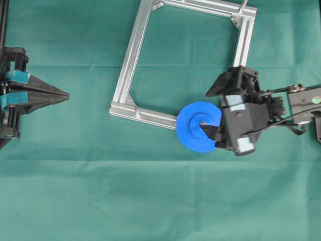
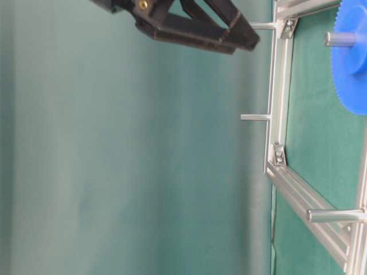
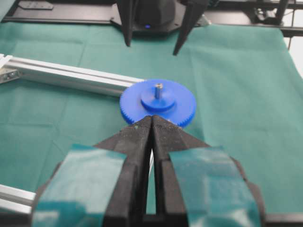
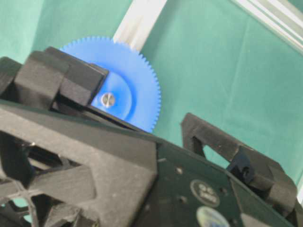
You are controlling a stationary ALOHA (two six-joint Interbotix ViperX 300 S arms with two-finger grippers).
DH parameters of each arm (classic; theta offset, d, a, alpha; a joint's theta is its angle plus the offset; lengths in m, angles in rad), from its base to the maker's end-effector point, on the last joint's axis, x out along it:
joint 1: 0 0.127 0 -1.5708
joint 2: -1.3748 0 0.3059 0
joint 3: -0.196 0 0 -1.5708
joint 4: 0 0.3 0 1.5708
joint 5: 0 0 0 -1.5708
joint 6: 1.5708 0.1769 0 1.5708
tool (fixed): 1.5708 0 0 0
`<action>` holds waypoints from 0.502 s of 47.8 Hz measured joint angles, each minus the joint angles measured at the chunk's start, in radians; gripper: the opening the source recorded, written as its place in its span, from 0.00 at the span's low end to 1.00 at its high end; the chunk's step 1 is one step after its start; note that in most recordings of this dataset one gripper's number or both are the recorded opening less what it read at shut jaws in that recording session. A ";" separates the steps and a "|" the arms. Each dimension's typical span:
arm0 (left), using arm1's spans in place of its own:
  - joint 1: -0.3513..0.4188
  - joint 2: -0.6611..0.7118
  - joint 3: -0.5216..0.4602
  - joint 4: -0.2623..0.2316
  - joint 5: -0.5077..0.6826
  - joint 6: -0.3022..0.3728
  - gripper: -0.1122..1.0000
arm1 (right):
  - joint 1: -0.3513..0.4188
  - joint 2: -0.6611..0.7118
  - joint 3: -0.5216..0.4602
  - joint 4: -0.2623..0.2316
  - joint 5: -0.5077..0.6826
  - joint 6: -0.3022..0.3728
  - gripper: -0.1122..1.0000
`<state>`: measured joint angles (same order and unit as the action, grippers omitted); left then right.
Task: Find the location of the shaft and insert the gear.
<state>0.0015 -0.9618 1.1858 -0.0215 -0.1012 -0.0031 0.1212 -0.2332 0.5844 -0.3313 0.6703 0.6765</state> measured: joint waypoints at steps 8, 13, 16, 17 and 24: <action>0.000 0.000 0.000 0.000 0.000 0.000 0.11 | 0.002 -0.072 0.060 -0.002 -0.012 0.002 0.91; 0.000 0.000 0.000 0.000 0.000 0.000 0.11 | 0.002 -0.118 0.094 -0.002 -0.034 0.002 0.91; 0.000 0.000 0.000 0.000 0.000 0.000 0.11 | 0.002 -0.149 0.115 -0.002 -0.048 0.002 0.91; 0.000 0.000 0.000 0.000 0.000 0.000 0.11 | 0.003 -0.160 0.123 -0.002 -0.052 0.000 0.91; 0.000 0.000 0.000 0.000 0.000 0.000 0.11 | 0.002 -0.232 0.166 -0.002 -0.071 0.002 0.91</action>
<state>0.0015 -0.9618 1.1858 -0.0215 -0.1012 -0.0031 0.1227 -0.4648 0.7501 -0.3329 0.5998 0.6780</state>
